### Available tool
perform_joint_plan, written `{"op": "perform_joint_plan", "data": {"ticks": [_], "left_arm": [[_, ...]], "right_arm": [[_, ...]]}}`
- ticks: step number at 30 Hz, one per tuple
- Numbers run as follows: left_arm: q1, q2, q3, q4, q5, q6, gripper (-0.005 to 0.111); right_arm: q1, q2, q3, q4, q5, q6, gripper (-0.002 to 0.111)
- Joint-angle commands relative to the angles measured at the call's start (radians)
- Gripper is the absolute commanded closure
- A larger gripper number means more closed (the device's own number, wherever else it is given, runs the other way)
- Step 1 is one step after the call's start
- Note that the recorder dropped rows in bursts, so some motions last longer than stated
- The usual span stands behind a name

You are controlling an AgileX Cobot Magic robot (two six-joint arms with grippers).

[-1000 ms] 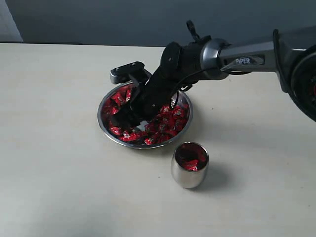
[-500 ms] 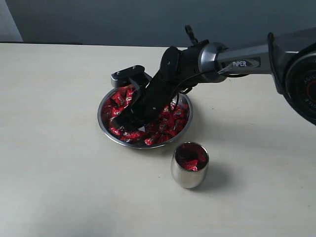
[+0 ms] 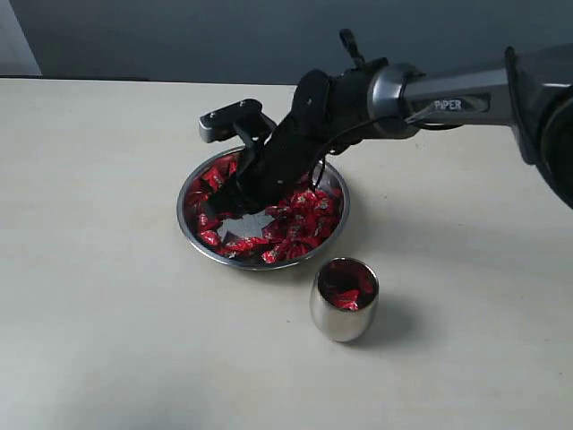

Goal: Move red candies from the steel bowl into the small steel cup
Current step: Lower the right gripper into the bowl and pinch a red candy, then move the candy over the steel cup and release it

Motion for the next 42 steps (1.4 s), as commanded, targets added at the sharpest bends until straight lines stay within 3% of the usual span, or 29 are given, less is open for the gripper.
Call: {"op": "perform_joint_plan", "data": {"ticks": [1,9,23,27,39,42], "left_arm": [[-0.006,-0.005,0.002,-0.002,-0.004,-0.002,0.106],[-0.006,-0.005,0.002,-0.002,-0.004,-0.002,0.106],[-0.006,-0.005,0.002,-0.002,-0.004,-0.002,0.106],[-0.006,-0.005,0.002,-0.002,-0.004,-0.002,0.106],[-0.006,-0.005,0.002,-0.002,-0.004,-0.002,0.106],[-0.006,-0.005,0.002,-0.002,-0.004,-0.002,0.106]], "right_arm": [[-0.004,-0.081,-0.003,-0.022,0.025,-0.004,0.109],[-0.004,-0.273,0.032,-0.18,0.237,0.114,0.109],[-0.004,-0.82,0.529,-0.244,0.147,0.199,0.109],[-0.004,-0.834,0.652,-0.222,0.078,0.198,0.109],[-0.004,-0.667,0.671,-0.217,0.089,0.198,0.108],[-0.004,-0.658,0.671,-0.217,0.089,0.194,0.092]]}}
